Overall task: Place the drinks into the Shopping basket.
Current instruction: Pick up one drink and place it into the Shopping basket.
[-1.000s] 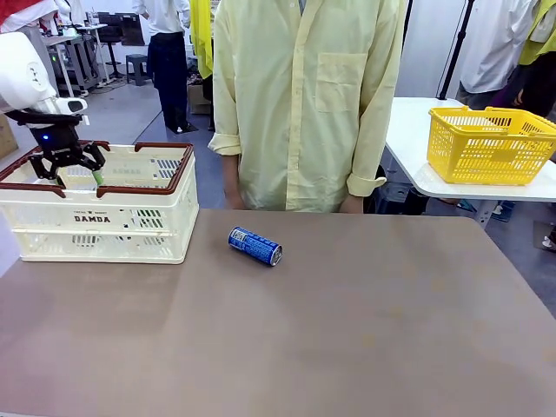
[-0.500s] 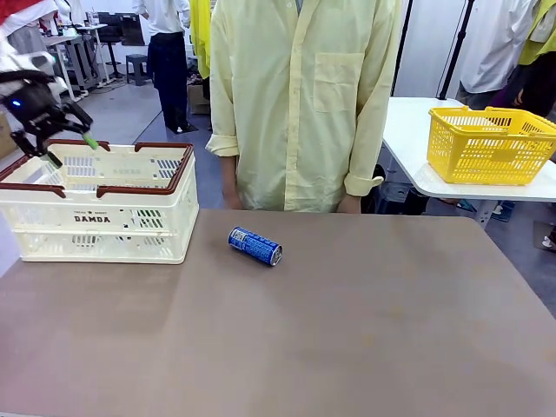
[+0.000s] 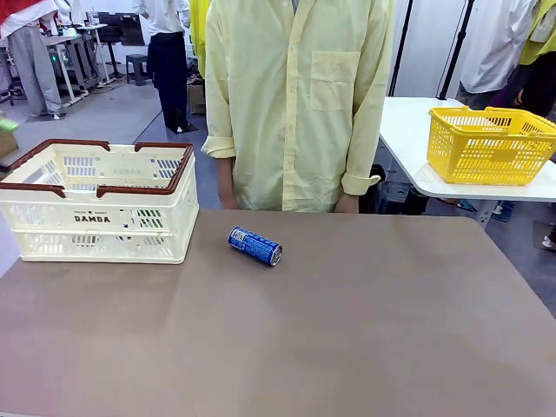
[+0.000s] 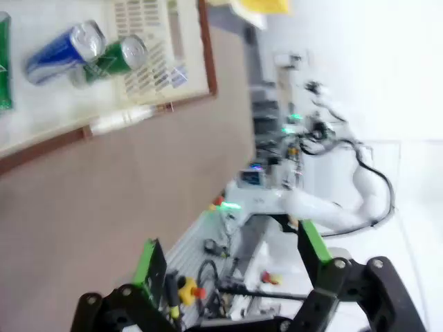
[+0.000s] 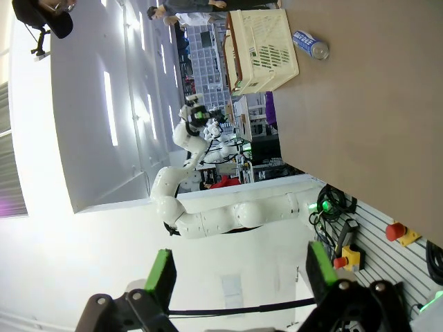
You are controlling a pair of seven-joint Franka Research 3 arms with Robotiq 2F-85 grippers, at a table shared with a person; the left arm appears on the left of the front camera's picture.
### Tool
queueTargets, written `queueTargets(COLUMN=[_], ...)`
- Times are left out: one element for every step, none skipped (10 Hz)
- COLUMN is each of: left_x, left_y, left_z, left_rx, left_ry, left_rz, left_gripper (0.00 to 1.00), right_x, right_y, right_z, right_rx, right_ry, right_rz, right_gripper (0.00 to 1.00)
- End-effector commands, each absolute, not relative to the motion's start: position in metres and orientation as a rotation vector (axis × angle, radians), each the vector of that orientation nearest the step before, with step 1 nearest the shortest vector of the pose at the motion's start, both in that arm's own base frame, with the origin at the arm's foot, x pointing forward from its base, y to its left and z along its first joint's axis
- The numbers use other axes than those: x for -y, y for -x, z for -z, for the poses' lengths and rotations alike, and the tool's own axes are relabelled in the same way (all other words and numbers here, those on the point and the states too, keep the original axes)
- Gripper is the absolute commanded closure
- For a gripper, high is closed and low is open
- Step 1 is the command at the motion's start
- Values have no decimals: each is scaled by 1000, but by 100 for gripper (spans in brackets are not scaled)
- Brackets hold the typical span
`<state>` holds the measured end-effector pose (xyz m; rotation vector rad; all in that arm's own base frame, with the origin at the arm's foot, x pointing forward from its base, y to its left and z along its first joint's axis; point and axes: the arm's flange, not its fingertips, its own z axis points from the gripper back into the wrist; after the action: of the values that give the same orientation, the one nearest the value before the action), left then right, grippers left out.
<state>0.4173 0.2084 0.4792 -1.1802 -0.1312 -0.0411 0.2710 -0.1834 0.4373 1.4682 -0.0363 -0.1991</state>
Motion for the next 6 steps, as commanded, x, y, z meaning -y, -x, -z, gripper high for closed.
queueTargets(left_x=[-217,-208,-208,-208,-208,-208], left_y=[-439,-417,-417,-417,-417,-417], left_z=[-441,-479,-479,-479,-479,-479], left_rx=[14,131,131,131,131,131], left_ry=[1305,1180,1180,1180,1180,1180], left_rz=[93,41,41,41,41,41], left_gripper=[0,0,0,0,0,0], right_x=[182,182,182,182,182,182], right_y=[-269,-269,-269,-269,-269,-269], right_z=[-441,-441,-441,-441,-441,-441], right_rx=[27,27,27,27,27,27], right_ry=[-1467,-1467,-1467,-1467,-1467,-1467], right_rz=[202,202,202,202,202,202], right_gripper=[0,0,0,0,0,0])
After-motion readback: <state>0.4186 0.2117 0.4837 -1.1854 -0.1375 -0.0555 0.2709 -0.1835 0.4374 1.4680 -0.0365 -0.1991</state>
